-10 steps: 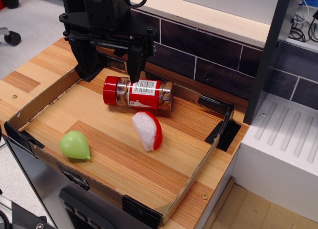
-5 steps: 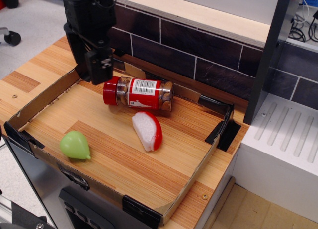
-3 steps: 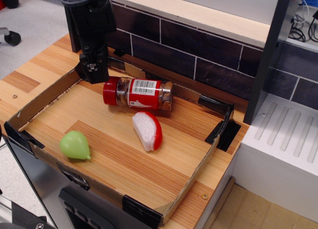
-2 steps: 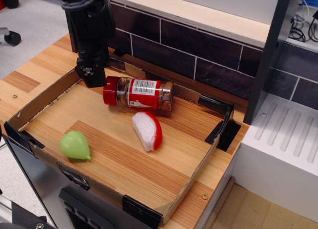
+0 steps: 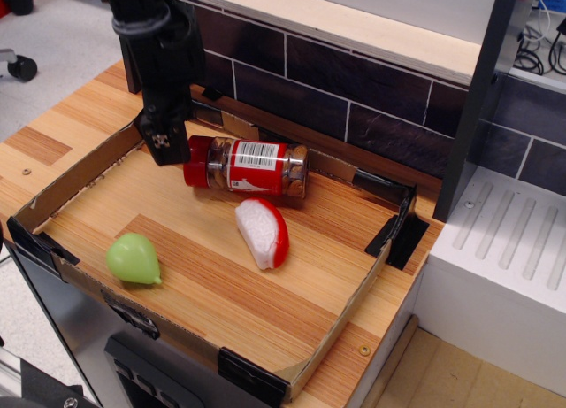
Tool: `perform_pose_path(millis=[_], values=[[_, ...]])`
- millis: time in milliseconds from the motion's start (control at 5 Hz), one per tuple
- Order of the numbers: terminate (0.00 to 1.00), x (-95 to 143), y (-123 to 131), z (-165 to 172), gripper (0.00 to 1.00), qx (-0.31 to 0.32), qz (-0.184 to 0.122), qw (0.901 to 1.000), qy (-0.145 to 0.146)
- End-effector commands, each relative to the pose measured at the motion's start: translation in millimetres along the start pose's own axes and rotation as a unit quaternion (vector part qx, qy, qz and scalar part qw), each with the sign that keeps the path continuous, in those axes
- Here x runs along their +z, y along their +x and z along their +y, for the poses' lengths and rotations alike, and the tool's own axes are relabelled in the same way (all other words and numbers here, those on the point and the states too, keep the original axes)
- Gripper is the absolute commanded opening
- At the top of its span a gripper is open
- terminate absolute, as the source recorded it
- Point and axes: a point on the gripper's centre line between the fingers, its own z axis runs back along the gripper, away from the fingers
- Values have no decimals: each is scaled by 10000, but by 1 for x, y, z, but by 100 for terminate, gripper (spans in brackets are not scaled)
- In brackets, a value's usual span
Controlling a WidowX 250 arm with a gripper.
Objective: Upright basil bottle
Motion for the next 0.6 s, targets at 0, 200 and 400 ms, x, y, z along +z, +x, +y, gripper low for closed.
perform_pose_path(millis=[0,200,400], values=[[0,-11,13,7,100,-208,31,9996,170],[0,-20,16,6,100,-266,36,9996,70],[0,-28,16,3,100,-305,116,9994,83]])
